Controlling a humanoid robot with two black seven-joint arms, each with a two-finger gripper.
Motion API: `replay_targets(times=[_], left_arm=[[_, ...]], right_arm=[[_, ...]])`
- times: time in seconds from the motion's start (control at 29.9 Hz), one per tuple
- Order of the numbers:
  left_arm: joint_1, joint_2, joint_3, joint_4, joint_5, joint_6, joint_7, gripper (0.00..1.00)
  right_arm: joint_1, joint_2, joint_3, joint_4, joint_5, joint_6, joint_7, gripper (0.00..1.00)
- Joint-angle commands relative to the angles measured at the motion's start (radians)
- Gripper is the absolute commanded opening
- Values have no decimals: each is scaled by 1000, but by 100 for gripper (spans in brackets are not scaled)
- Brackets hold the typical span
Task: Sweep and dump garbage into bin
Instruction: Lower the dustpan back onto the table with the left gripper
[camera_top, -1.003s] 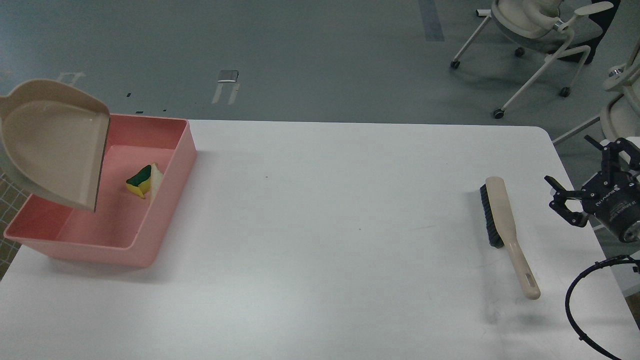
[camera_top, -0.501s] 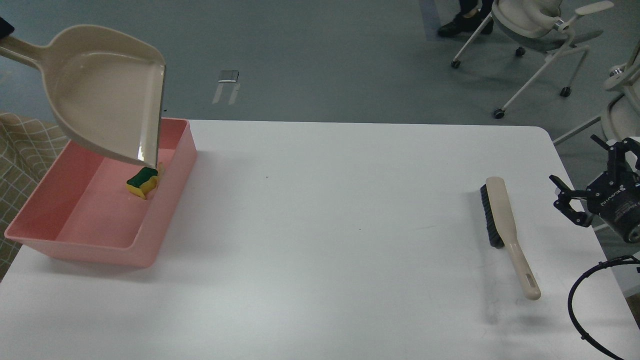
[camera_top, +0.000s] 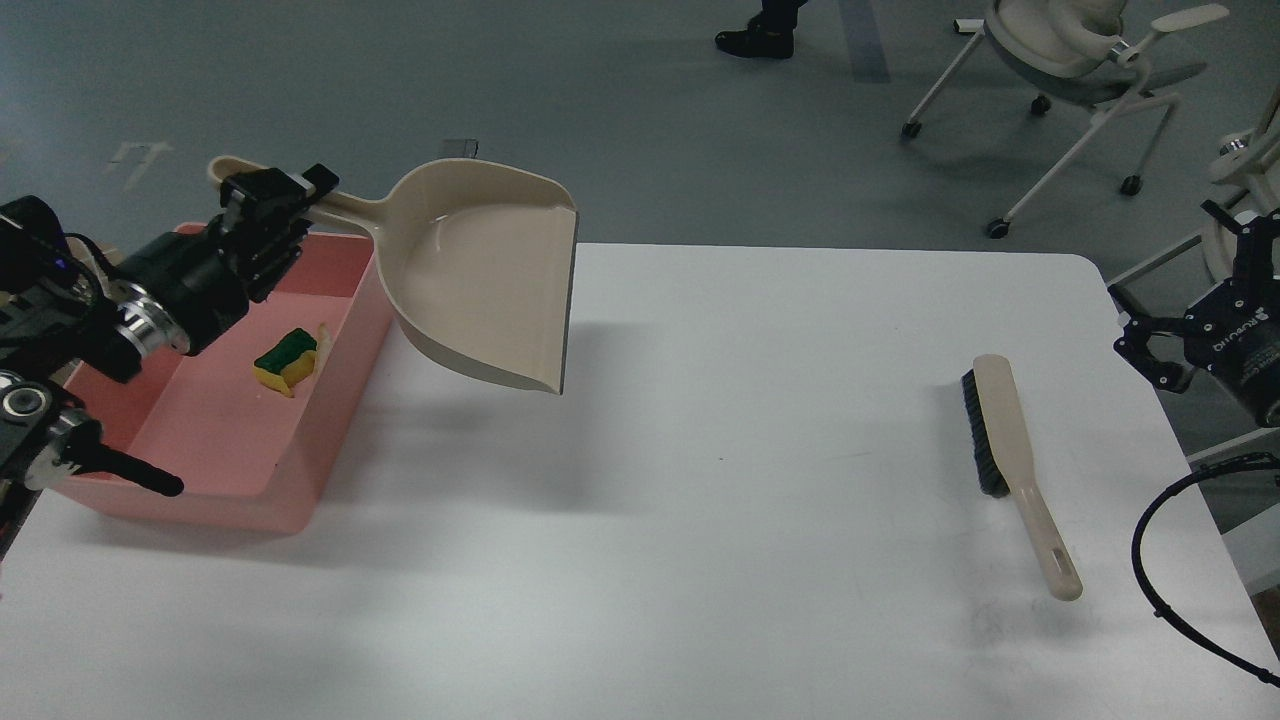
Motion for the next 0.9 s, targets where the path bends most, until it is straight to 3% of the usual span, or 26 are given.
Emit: replay_targets(times=[0.0,0.13,0.37,0.87], left_arm=[[-31,-75,79,36,-3,51,3,7],[-84,-220,168,144,-4,126,3,7],[-100,-418,178,250,-7,194,10,7],[-74,-511,328,293,8,280,-1,9]], right_arm=[[0,0,-1,4,0,0,0,99],[-3,3,-1,14,0,0,0,99],[-12,2,1,17,2,0,0,99],[-21,15,10,17,3,0,0,99]])
